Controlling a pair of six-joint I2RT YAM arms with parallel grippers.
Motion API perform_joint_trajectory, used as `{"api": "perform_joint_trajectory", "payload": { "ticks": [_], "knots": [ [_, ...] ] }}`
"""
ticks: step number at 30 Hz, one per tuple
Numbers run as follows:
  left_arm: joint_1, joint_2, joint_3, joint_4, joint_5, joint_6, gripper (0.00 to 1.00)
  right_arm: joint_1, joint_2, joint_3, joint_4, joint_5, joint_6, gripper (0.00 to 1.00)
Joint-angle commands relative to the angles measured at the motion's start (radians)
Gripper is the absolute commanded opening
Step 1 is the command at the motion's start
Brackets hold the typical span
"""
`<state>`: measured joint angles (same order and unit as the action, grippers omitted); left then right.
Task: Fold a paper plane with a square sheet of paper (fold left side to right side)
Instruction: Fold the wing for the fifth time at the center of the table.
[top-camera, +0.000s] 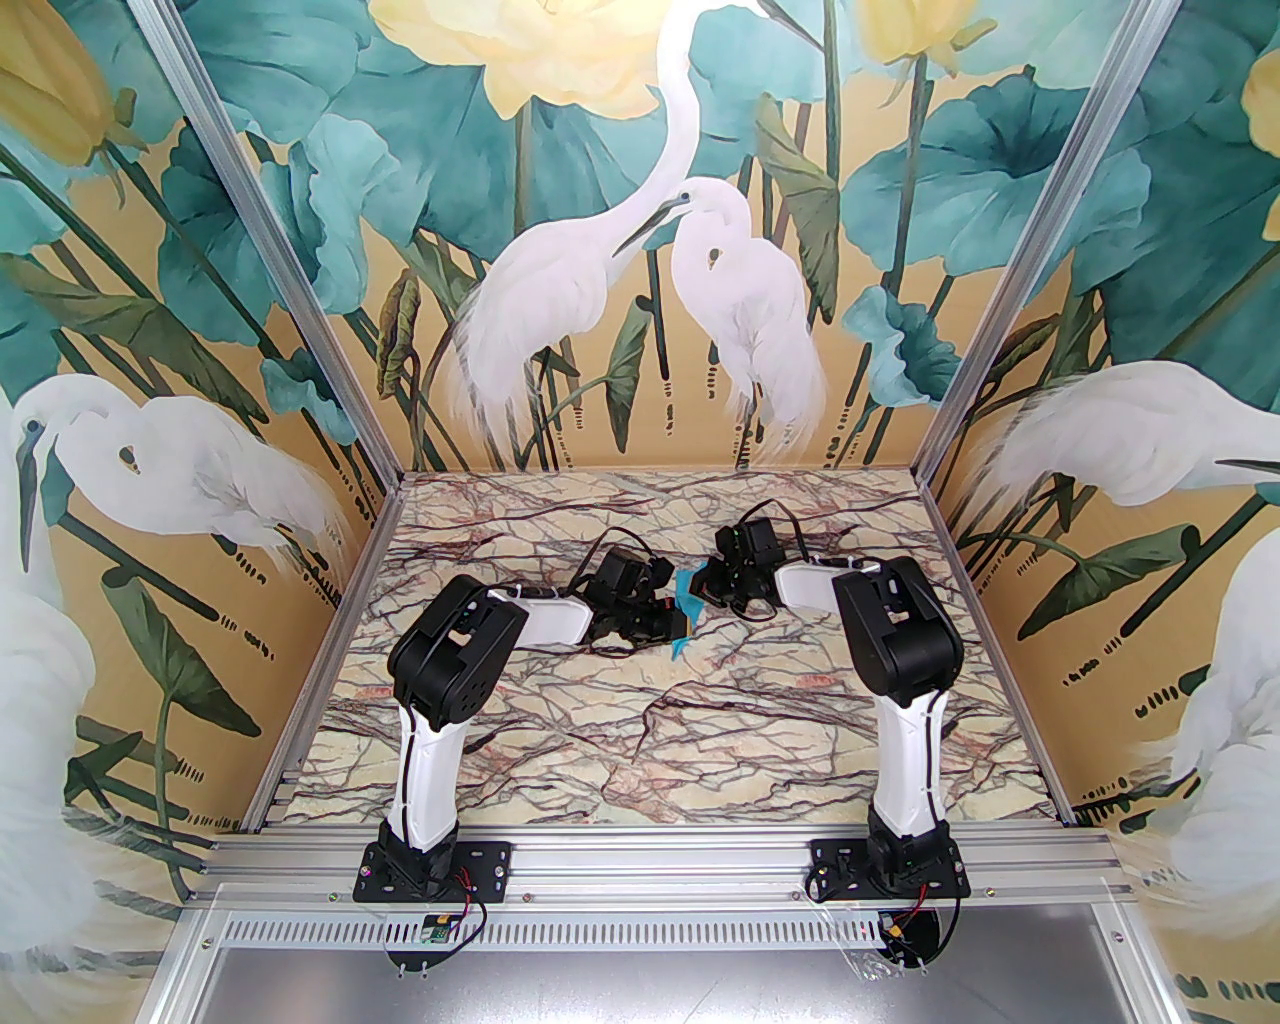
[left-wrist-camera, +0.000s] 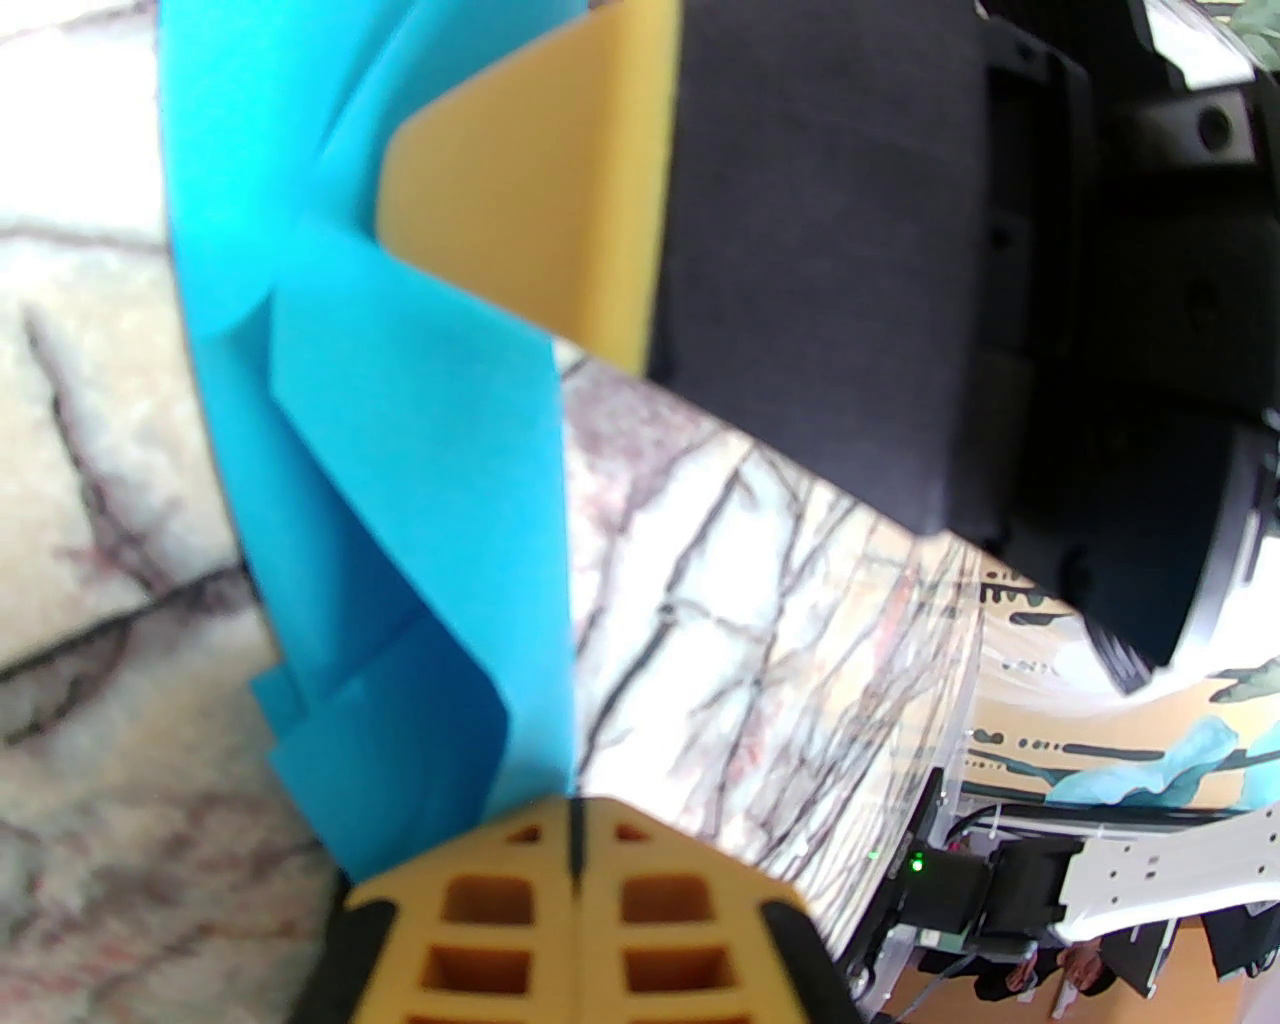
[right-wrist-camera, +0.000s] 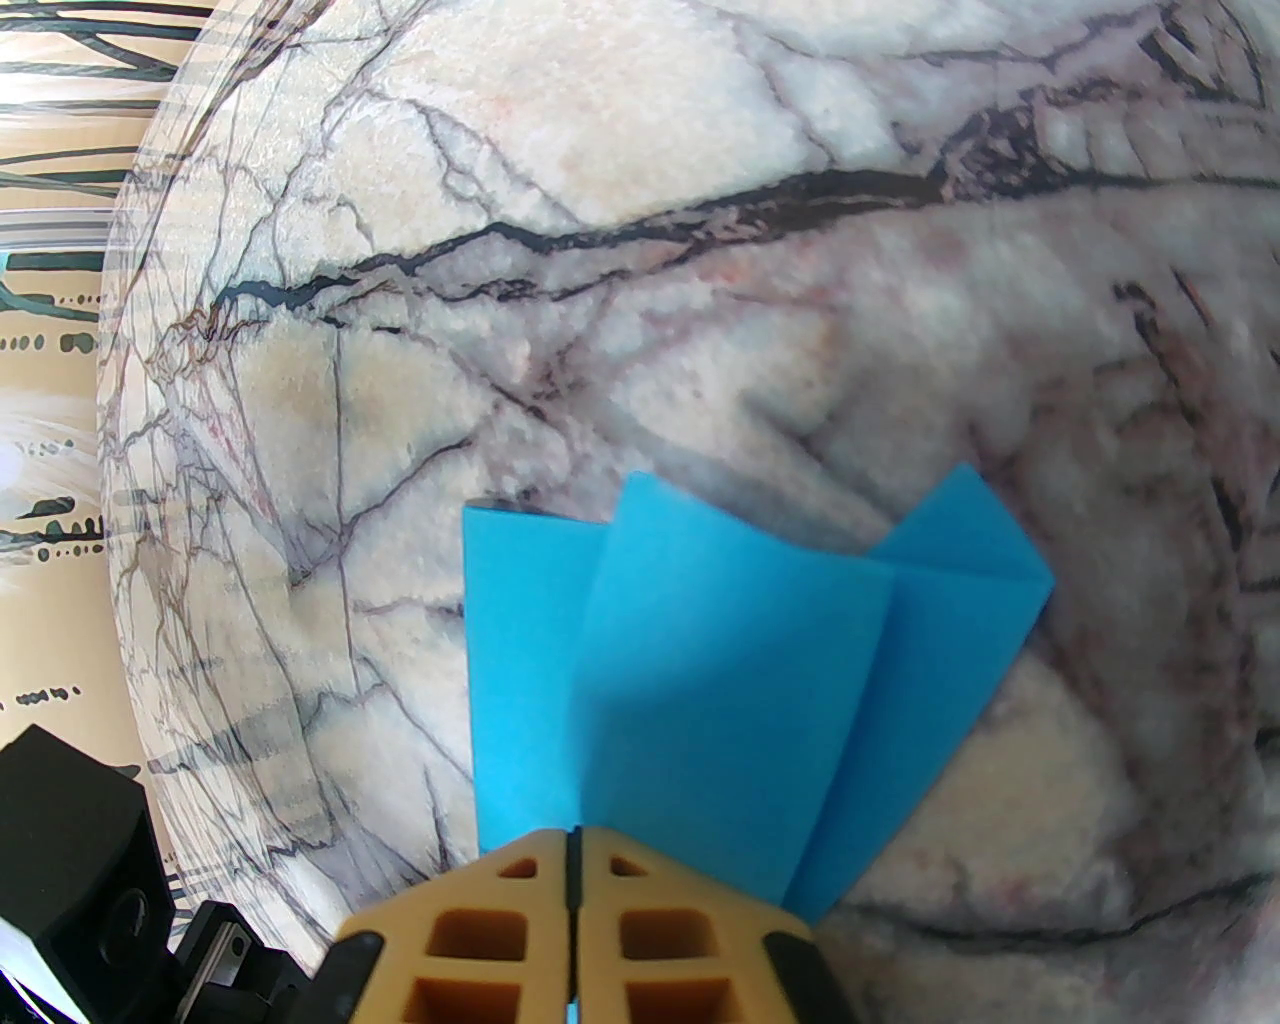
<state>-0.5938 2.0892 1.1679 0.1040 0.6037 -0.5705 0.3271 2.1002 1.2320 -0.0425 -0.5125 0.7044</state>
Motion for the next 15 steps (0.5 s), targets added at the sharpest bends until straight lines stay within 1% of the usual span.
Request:
{"api": "perform_joint_trajectory", "payload": {
  "ticks": [1,9,12,15],
  "knots": [
    [0.014,-0.006,-0.031,0.005,-0.05,0.024,0.0,0.0,0.052,-0.01,-0.114,0.052,-0.031,0.08],
    [0.02,-0.008,-0.054,-0.009,-0.057,0.038,0.0,0.0,0.053,-0.001,-0.122,0.052,-0.034,0.08],
    [0.019,-0.01,-0.055,-0.034,-0.076,0.062,0.0,0.0,0.048,0.003,-0.123,0.048,-0.034,0.08],
    [0.014,-0.011,-0.074,-0.05,-0.104,0.08,0.0,-0.004,0.016,0.007,-0.083,0.021,-0.019,0.11]
  ]
}}
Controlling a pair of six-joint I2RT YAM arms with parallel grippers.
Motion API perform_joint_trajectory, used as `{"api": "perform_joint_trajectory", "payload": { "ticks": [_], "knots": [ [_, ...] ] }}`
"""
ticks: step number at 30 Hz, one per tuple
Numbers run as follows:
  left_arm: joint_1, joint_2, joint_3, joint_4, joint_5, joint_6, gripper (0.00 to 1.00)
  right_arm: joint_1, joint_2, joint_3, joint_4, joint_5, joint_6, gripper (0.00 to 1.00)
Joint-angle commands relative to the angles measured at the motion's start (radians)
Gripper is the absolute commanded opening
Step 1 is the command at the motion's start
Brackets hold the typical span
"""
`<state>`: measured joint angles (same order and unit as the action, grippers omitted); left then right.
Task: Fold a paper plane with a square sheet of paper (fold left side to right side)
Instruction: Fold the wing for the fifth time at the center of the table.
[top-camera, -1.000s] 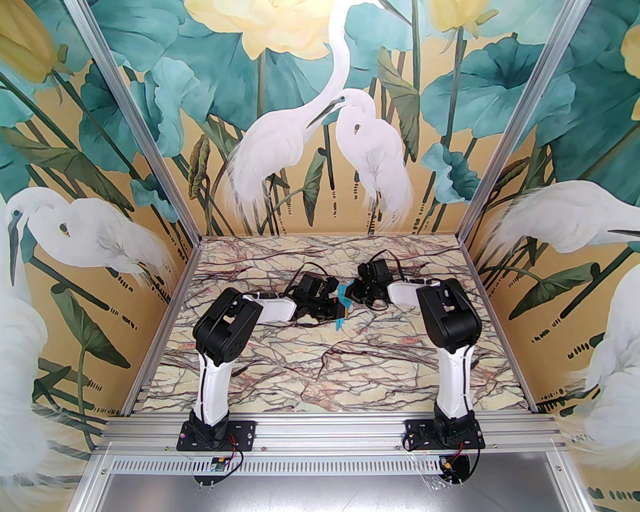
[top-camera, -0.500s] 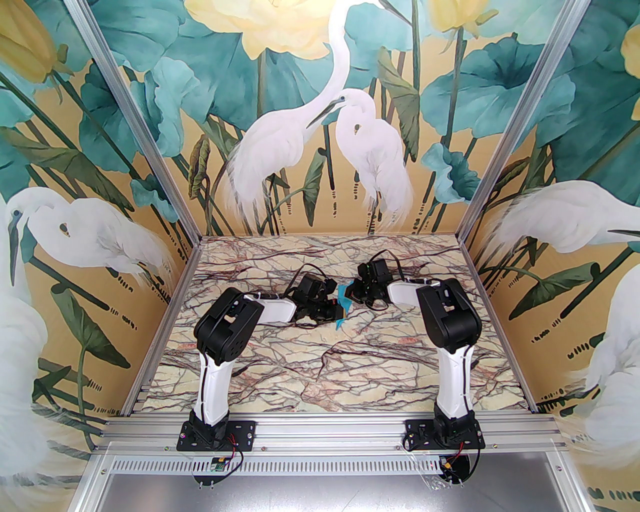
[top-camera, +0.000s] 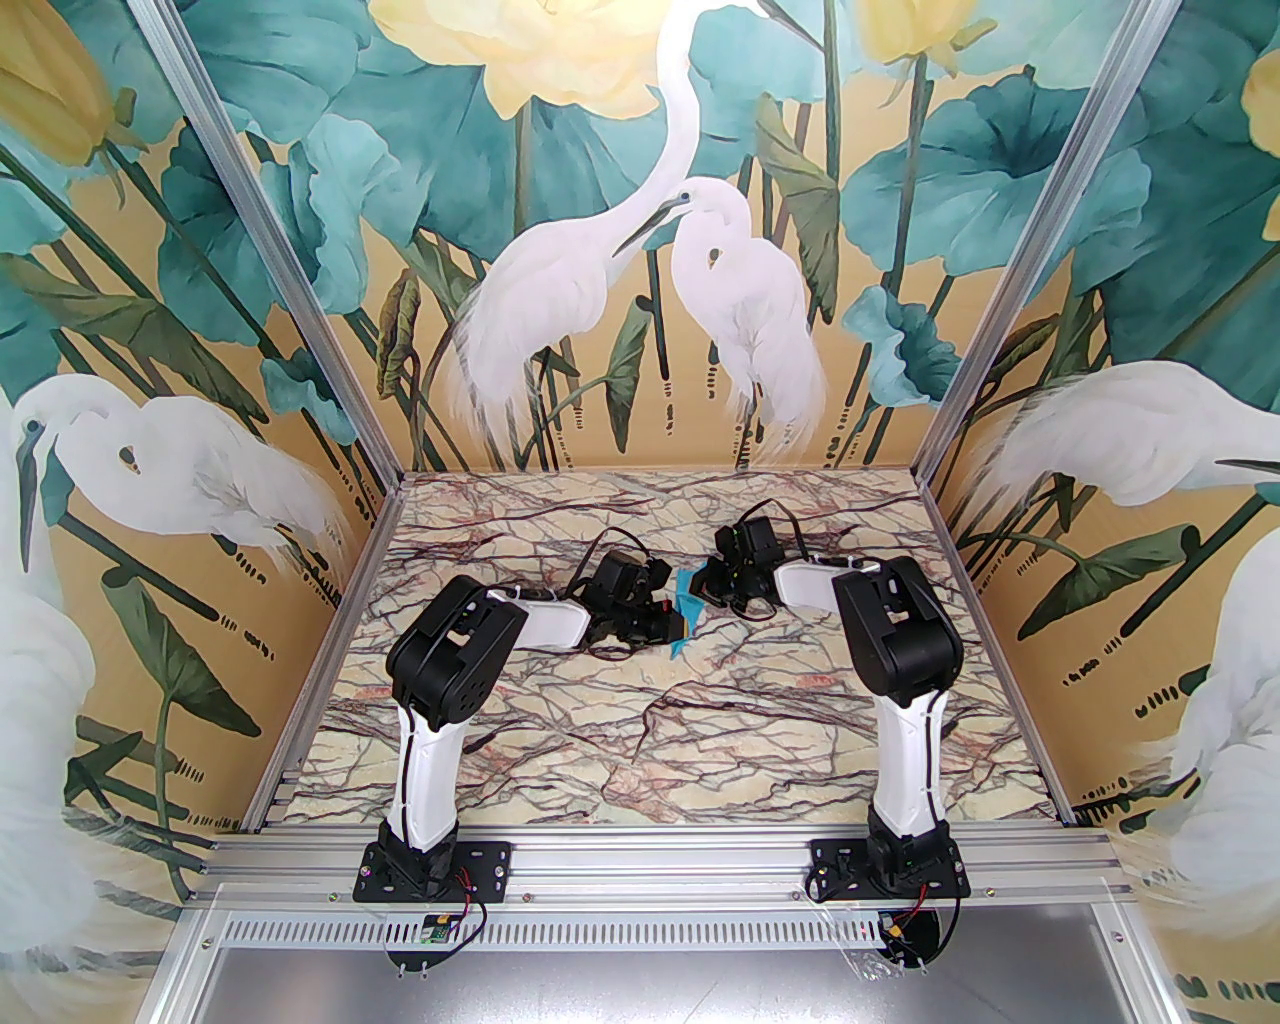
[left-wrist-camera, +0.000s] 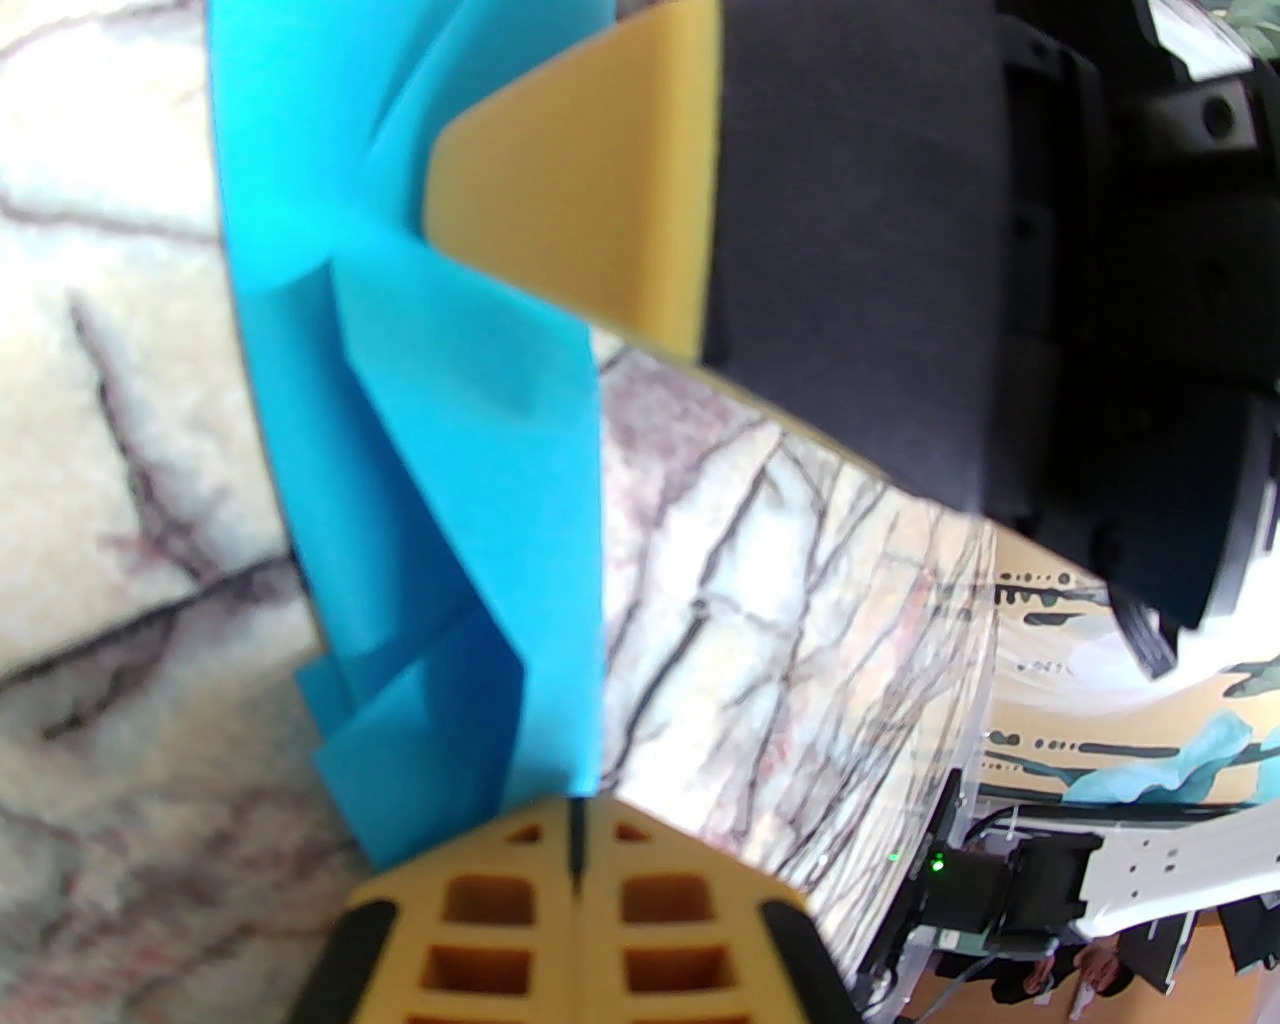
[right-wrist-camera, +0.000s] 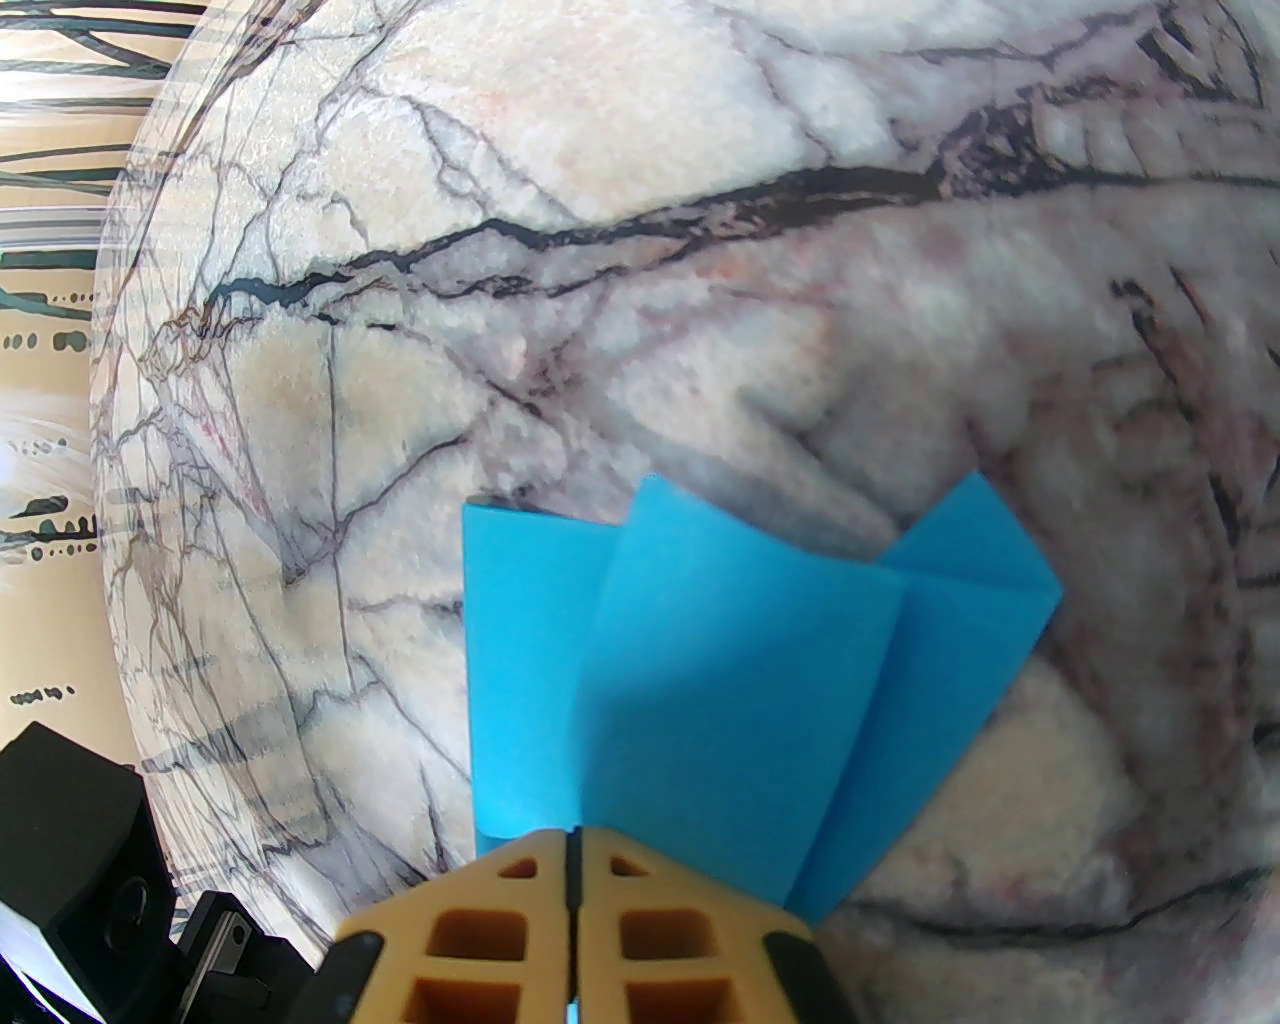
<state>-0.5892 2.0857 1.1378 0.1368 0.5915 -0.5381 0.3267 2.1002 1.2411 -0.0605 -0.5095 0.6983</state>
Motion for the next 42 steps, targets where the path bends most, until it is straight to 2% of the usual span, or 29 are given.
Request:
{"api": "perform_joint_trajectory", "payload": {
  "ticks": [1,5,7,12,16,31,42],
  "knots": [
    [0.009,-0.006,-0.052,-0.084,-0.099,0.051,0.0,-0.007,-0.005,0.0,-0.044,0.006,-0.007,0.12],
    [0.008,-0.006,-0.078,-0.077,-0.11,0.06,0.0,-0.032,-0.105,-0.039,0.034,-0.028,0.011,0.21],
    [0.008,-0.008,-0.082,-0.076,-0.112,0.064,0.0,-0.042,-0.154,-0.084,0.066,-0.05,0.006,0.2],
    [0.008,-0.005,-0.079,-0.077,-0.11,0.072,0.0,-0.045,-0.238,-0.245,0.179,-0.102,0.014,0.07],
    [0.008,-0.006,-0.08,-0.077,-0.11,0.072,0.0,-0.027,-0.237,-0.316,0.273,-0.162,0.027,0.0],
    [0.0,-0.006,-0.075,-0.086,-0.12,0.081,0.0,0.001,-0.071,-0.205,0.241,-0.149,-0.009,0.0],
    [-0.003,-0.013,-0.081,-0.105,-0.139,0.09,0.0,-0.003,-0.017,-0.131,0.104,-0.051,-0.079,0.0]
  ]
}}
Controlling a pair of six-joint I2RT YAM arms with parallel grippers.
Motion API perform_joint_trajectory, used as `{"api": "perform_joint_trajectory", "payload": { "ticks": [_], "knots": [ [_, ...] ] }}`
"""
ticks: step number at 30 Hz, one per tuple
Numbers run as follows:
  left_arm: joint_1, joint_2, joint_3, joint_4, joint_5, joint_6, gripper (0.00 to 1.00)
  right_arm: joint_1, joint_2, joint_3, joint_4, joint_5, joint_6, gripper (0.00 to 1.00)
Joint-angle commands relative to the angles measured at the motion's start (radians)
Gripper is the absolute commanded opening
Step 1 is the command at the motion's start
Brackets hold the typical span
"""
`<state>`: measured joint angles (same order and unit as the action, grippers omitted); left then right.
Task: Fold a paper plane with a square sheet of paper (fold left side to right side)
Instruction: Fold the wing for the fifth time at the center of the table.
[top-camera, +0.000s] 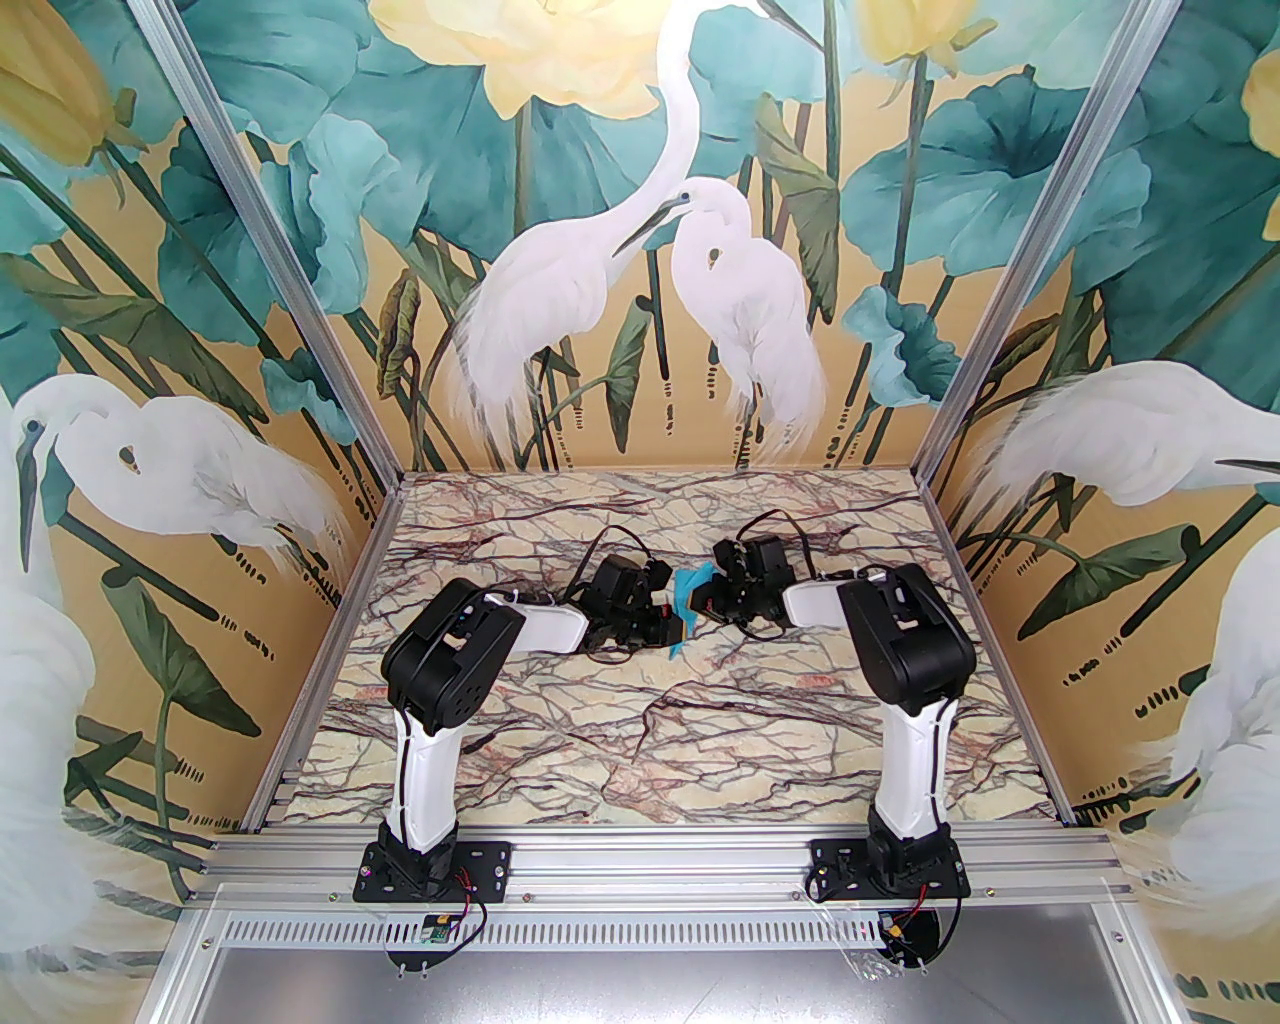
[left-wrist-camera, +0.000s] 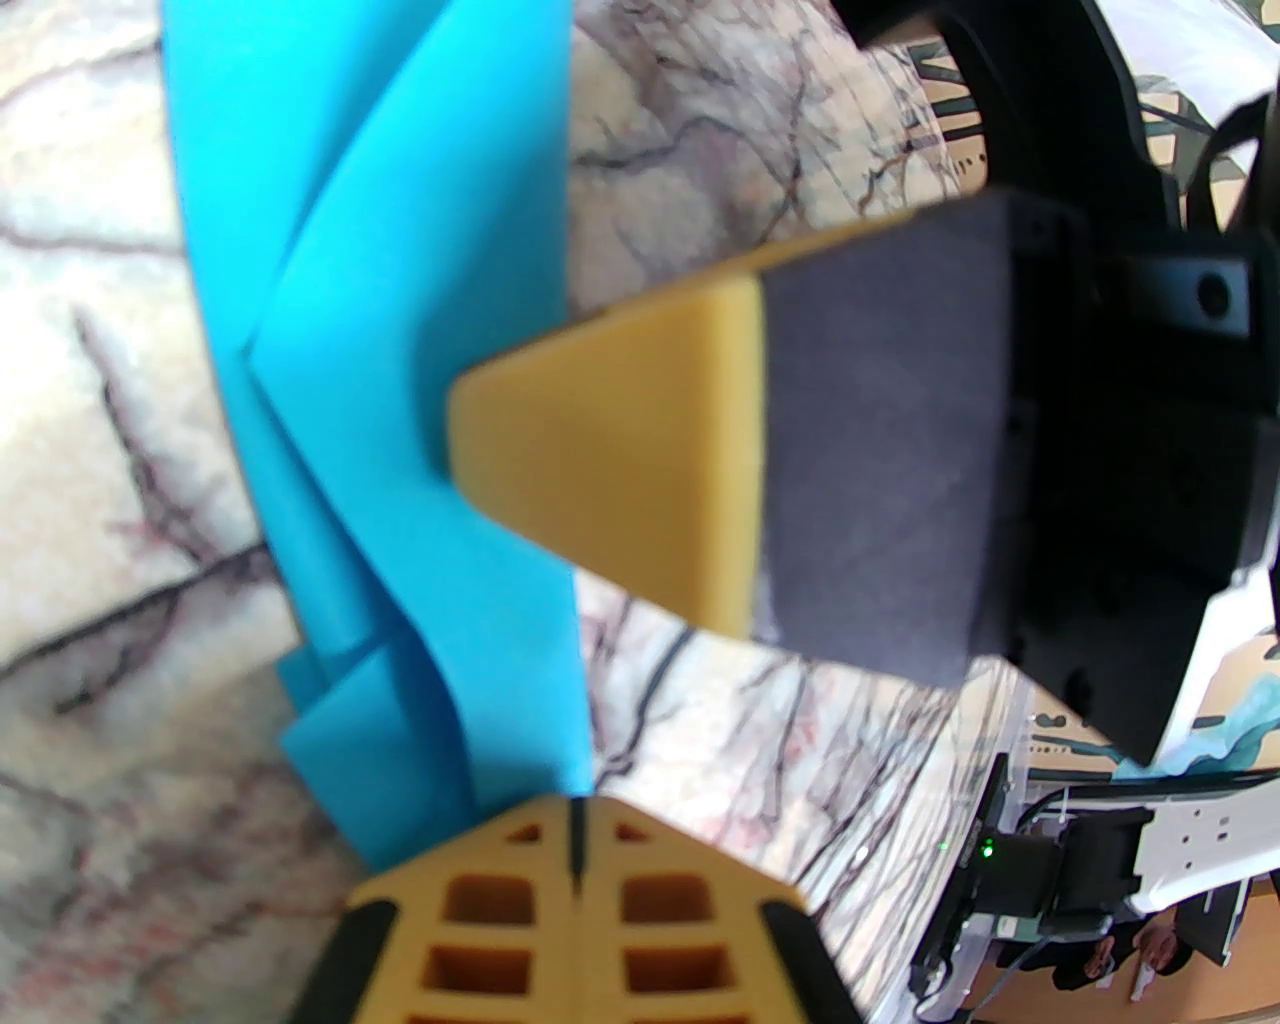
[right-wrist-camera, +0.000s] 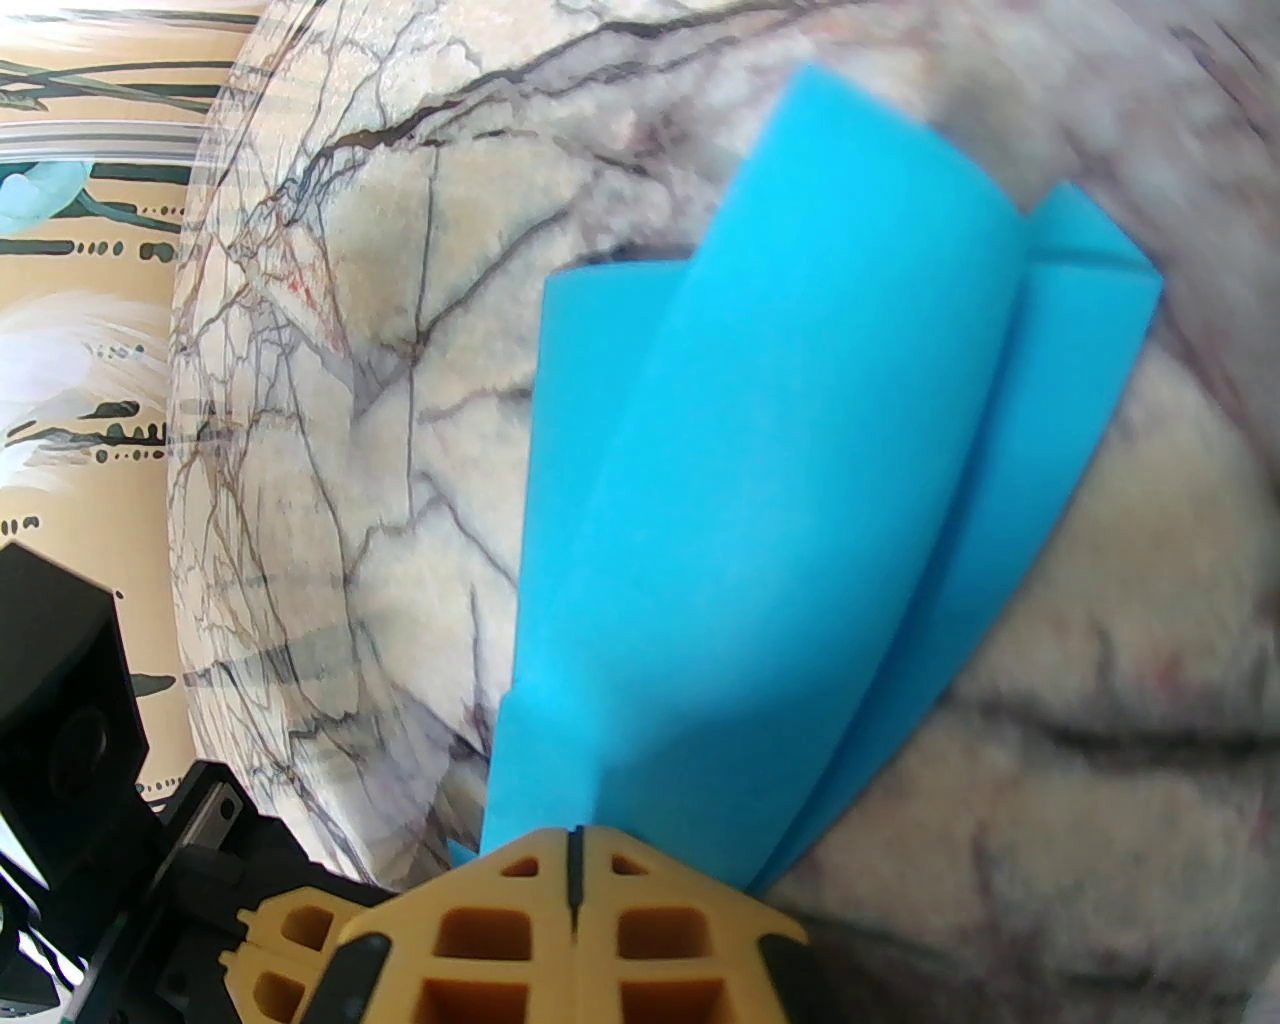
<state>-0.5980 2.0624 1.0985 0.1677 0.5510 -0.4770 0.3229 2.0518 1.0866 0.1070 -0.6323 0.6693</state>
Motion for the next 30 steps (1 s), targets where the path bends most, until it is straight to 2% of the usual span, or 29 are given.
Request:
{"api": "perform_joint_trajectory", "payload": {
  "ticks": [1,12,30],
  "knots": [
    [0.006,0.01,-0.043,-0.137,-0.1,0.03,0.0,-0.003,0.031,0.022,-0.064,0.078,-0.052,0.0],
    [0.003,0.013,-0.064,-0.145,-0.112,0.043,0.0,-0.071,0.066,0.087,-0.105,0.07,-0.092,0.0],
    [-0.001,0.001,-0.083,-0.137,-0.122,0.04,0.0,-0.152,0.2,0.344,-0.276,0.072,-0.16,0.0]
  ]
}}
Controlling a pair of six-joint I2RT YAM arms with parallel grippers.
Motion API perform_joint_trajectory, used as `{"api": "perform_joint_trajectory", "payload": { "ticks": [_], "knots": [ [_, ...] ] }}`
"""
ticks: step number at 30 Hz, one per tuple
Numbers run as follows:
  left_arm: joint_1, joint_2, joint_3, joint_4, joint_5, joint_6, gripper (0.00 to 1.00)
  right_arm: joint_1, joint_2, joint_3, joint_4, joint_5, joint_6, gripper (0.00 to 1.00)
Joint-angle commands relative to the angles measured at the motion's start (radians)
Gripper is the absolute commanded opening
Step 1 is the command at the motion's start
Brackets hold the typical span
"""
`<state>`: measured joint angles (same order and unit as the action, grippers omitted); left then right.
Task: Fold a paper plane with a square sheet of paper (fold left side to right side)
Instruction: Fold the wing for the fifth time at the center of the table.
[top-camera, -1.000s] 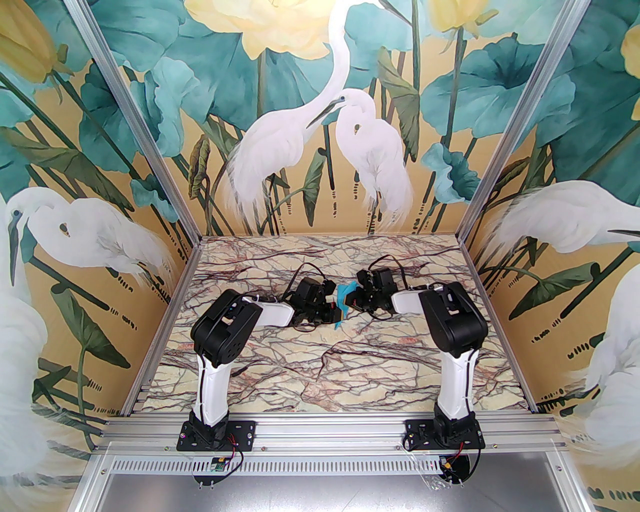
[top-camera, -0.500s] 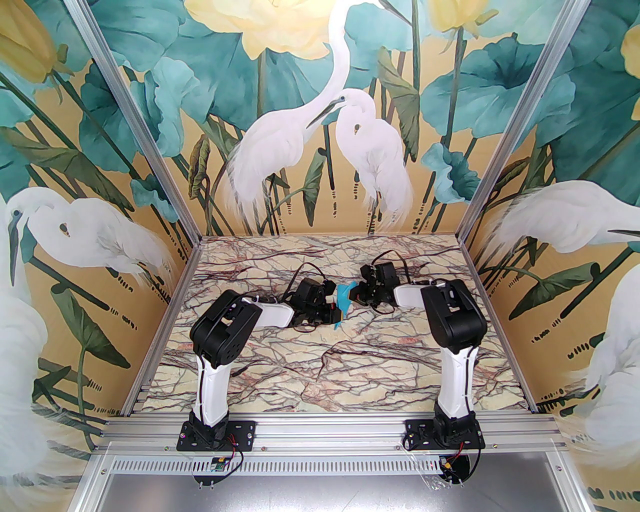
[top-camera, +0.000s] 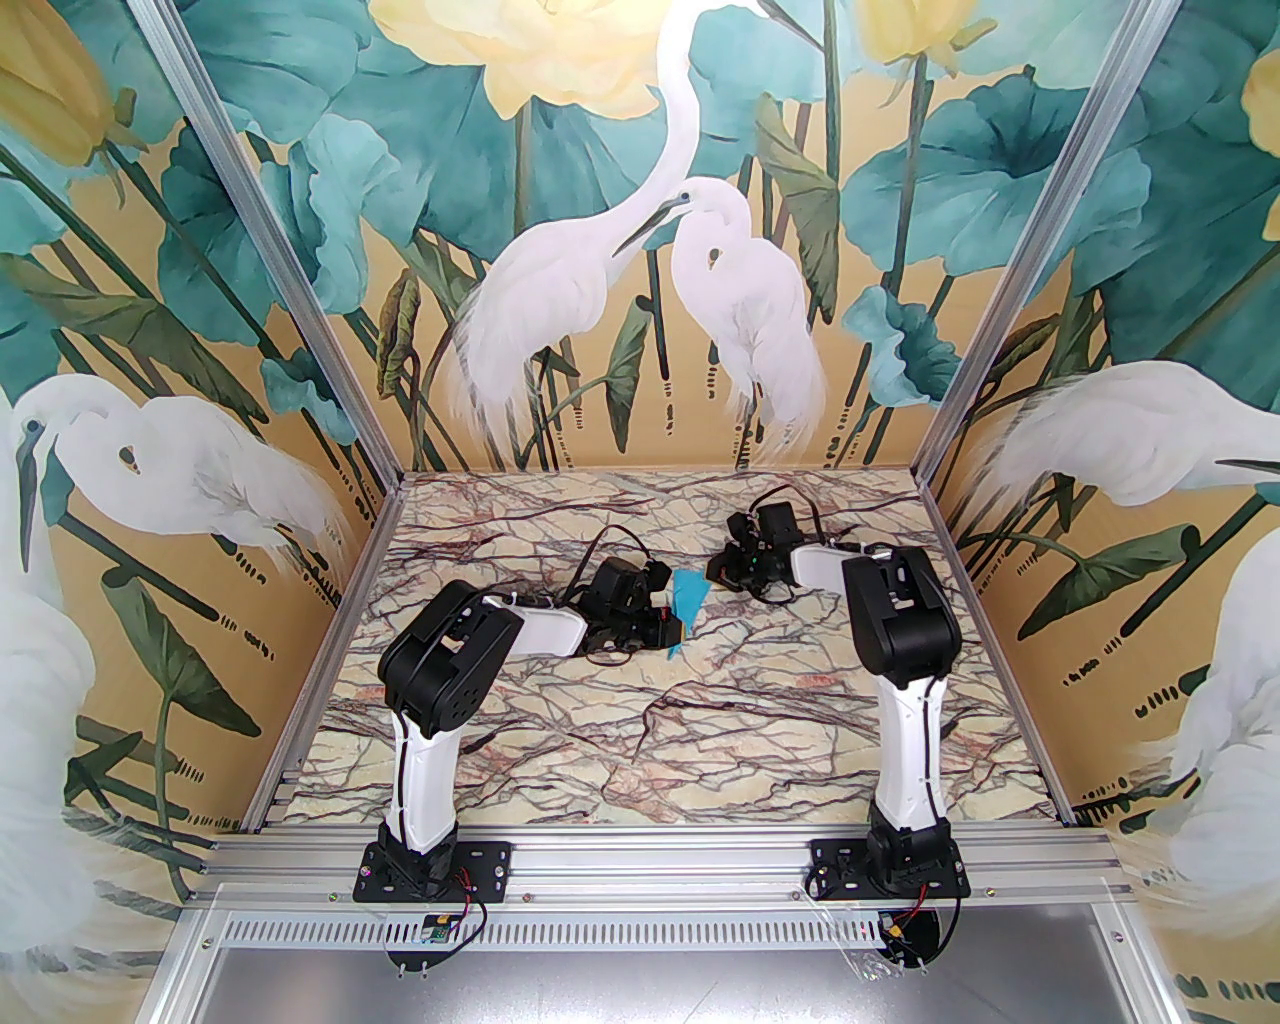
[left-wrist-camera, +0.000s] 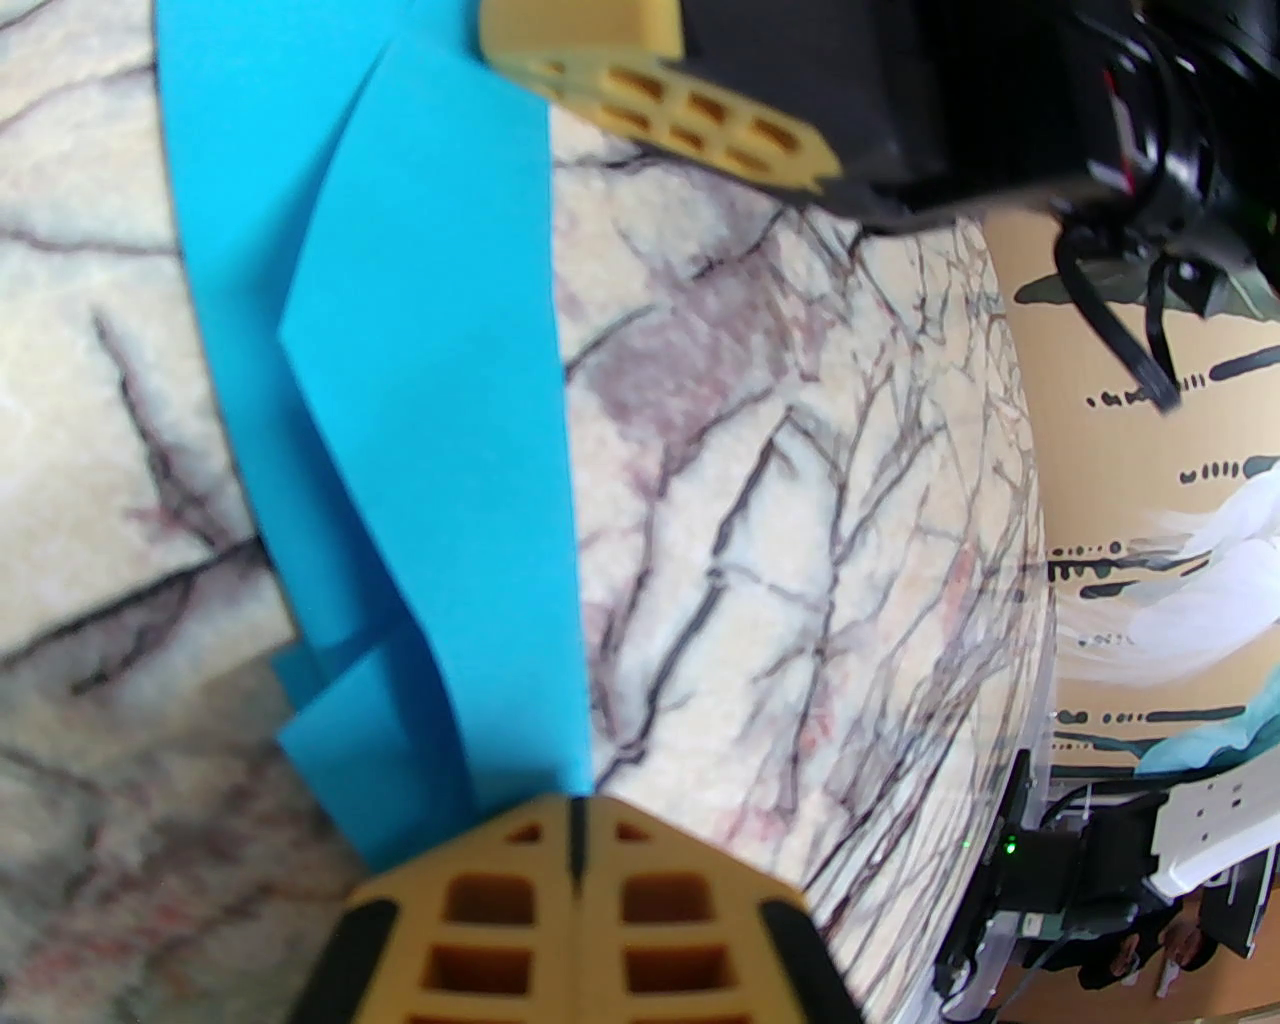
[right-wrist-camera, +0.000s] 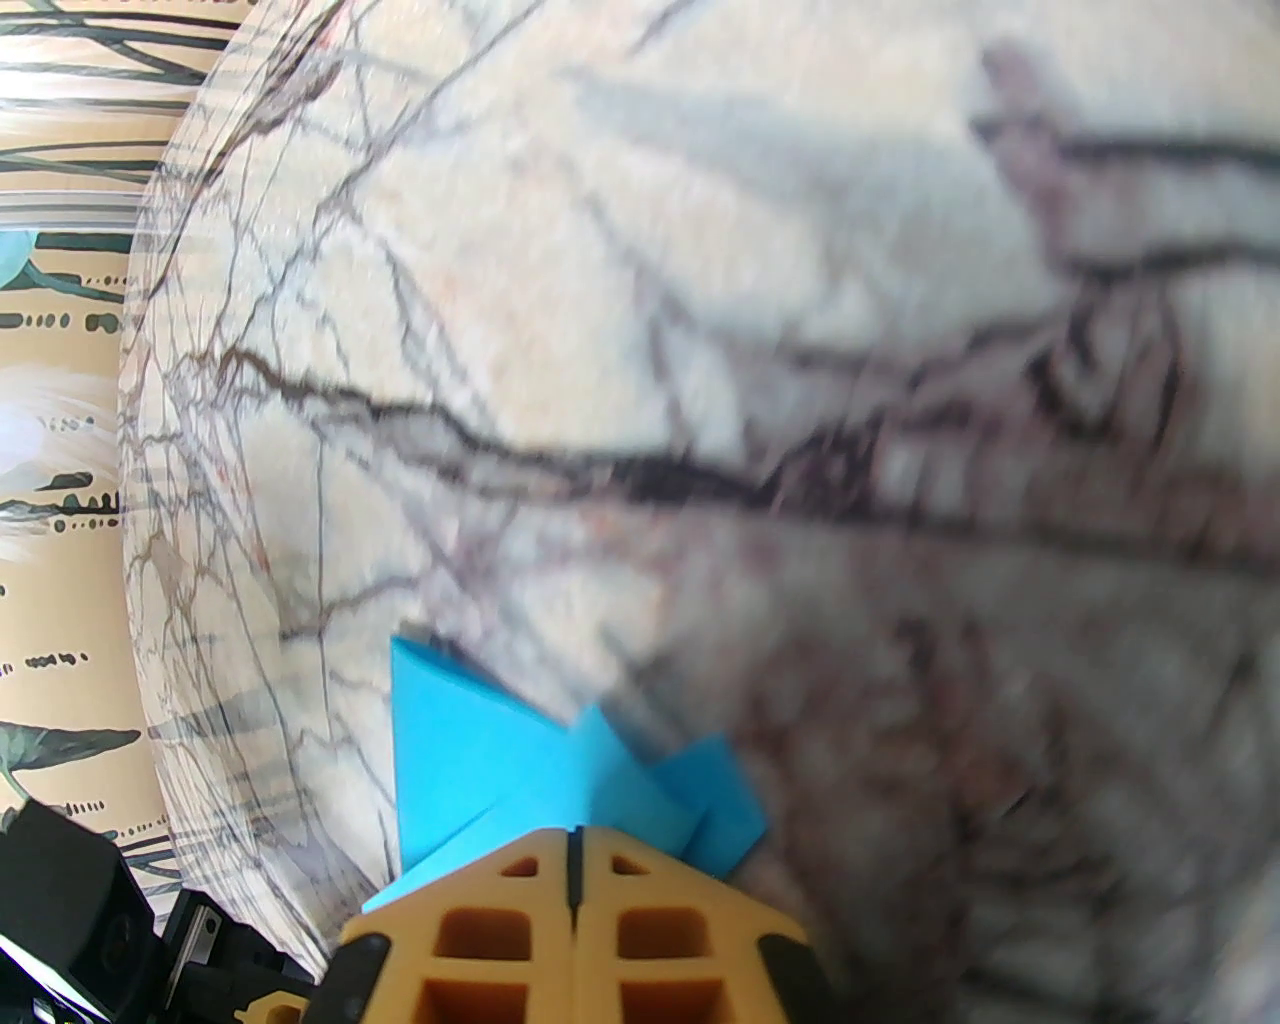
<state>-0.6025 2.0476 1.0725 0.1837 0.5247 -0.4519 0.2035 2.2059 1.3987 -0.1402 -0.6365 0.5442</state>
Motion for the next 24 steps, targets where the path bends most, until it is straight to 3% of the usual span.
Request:
{"api": "perform_joint_trajectory", "payload": {
  "ticks": [1,9,15,24],
  "knots": [
    [0.003,0.014,-0.056,-0.152,-0.095,0.013,0.0,-0.04,0.053,0.039,-0.03,0.075,-0.035,0.0],
    [0.002,0.011,-0.06,-0.146,-0.095,0.011,0.0,-0.073,0.094,0.122,-0.065,0.065,-0.043,0.0],
    [0.0,0.005,-0.055,-0.141,-0.088,0.012,0.0,-0.081,0.006,0.163,-0.09,0.067,-0.048,0.0],
    [0.0,-0.003,-0.038,-0.136,-0.086,0.01,0.0,0.029,-0.273,-0.195,0.103,0.01,0.064,0.0]
  ]
}}
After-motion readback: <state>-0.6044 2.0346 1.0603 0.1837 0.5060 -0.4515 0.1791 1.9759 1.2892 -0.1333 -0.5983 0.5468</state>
